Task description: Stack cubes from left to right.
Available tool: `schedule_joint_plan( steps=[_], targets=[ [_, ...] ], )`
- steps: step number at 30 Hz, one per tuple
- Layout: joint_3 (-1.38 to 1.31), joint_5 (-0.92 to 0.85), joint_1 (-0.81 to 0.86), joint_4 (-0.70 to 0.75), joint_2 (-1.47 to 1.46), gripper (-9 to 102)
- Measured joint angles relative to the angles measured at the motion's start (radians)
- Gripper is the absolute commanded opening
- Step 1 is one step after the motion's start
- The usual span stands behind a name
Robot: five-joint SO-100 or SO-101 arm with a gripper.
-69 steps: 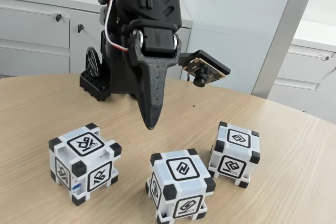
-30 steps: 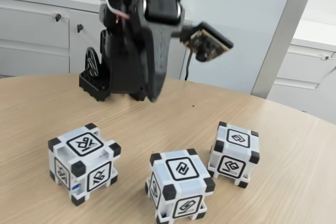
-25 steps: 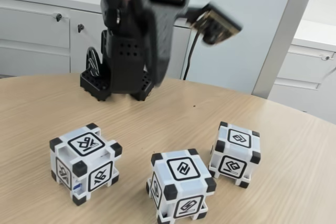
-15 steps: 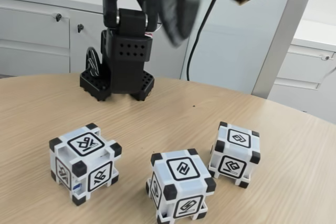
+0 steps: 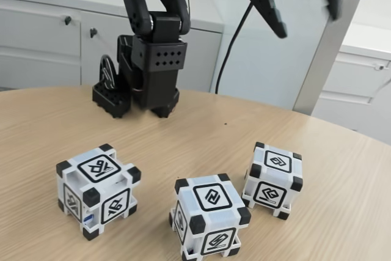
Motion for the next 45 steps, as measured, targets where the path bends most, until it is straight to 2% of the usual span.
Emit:
schedule_joint_plan(
  steps=[5,14,20,23,34,45],
  targets=[
    [0.000,-0.014,-0.029,0.006,-0.098,31],
    [0.000,-0.170,-0.021,0.018,-0.451,32],
    [0.000,-0.282,-0.034,0.021,-0.483,37],
    [0.000,-0.356,-0.031,0.067,-0.483,37],
    [0.000,-0.388,-0.035,0.101,-0.497,38],
    [-0.006,-0.407,-0.032,0.098,-0.695,39]
  ],
)
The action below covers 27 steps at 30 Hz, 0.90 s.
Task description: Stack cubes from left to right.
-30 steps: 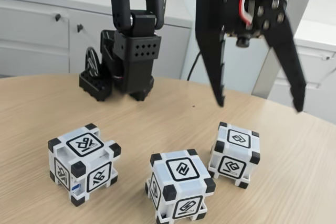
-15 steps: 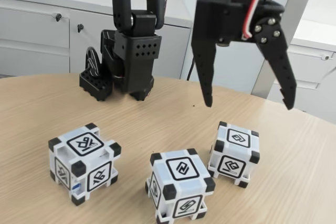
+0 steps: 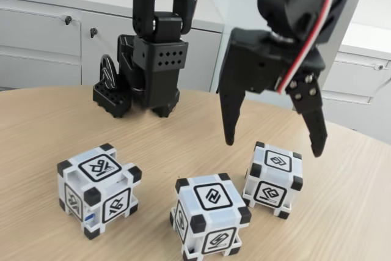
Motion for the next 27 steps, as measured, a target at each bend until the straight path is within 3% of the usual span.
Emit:
schedule_joint_plan(
  steps=[12,27],
  targets=[
    [-0.003,0.048,0.000,-0.095,-0.005,39],
    [-0.003,0.101,0.000,-0.101,-0.179,39]
  ],
)
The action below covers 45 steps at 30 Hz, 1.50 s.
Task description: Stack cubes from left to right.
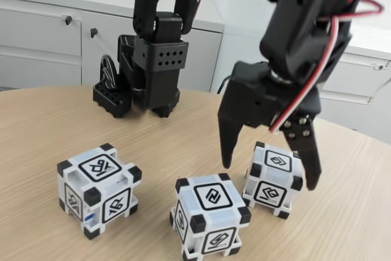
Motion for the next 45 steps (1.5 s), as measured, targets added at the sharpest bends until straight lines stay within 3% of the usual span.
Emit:
schedule_joint_plan(
  steps=[11,21,45],
  targets=[
    [-0.005,-0.003,-0.015,-0.015,-0.041,37],
    [-0.005,0.084,-0.164,-0.015,-0.041,36],
    [-0.005,0.144,-0.087,-0.015,-0.041,35]
  ],
)
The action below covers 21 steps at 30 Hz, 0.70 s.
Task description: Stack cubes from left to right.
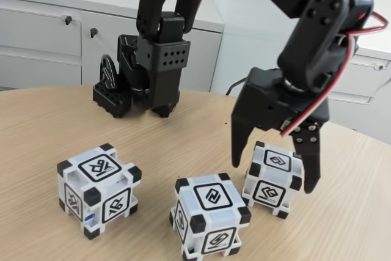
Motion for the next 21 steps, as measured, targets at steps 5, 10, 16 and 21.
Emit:
schedule_joint_plan(
  steps=[5,10,16,21],
  targets=[
    [0.000,-0.006,0.003,0.000,-0.003,34],
    [0.000,-0.006,0.003,0.000,-0.003,30],
    [0.000,0.008,0.003,0.000,-0.003,26],
    [0.000,0.008,0.003,0.000,-0.002,22]
  ],
)
